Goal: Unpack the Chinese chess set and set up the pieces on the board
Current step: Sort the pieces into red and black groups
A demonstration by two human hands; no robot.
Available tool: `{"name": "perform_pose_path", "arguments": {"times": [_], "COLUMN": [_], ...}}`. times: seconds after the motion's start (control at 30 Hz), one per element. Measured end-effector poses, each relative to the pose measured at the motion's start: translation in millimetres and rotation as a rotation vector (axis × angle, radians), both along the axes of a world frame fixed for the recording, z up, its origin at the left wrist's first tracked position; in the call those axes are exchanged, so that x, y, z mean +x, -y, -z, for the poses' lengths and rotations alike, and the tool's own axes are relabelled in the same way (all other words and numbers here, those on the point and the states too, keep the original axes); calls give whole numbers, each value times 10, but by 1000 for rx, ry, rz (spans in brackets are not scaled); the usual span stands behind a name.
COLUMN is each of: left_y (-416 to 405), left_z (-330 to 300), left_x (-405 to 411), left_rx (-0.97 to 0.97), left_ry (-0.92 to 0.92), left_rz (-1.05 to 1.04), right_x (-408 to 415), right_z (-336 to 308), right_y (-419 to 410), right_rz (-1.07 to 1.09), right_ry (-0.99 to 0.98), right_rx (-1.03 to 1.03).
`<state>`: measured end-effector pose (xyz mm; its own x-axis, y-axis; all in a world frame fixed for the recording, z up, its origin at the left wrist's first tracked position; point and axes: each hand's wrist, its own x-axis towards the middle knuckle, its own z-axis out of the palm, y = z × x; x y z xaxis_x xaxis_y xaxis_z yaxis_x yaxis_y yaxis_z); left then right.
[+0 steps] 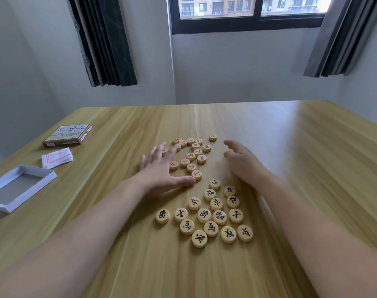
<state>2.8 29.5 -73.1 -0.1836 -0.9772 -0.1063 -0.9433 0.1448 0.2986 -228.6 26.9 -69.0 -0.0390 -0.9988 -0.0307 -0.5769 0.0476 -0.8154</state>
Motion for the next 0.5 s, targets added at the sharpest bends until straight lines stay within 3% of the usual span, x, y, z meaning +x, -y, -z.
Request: {"name": "perform_pose_path", "arguments": {"times": [0.33,0.43,0.5], "left_y": [602,731,817], "left_z": [145,130,94], "left_x": [-113,-84,-69], "left_rx": [-67,-68,-63], "left_ry": [61,17,-107], "left_rz": [9,53,51], "right_x": [109,117,112], "right_z": [61,130,153], "right_y": [693,729,765], "right_rz": [-183,-207,-241], "right_ry": [-344,-425,-454], "right_rx": [-28,-115,-146]}}
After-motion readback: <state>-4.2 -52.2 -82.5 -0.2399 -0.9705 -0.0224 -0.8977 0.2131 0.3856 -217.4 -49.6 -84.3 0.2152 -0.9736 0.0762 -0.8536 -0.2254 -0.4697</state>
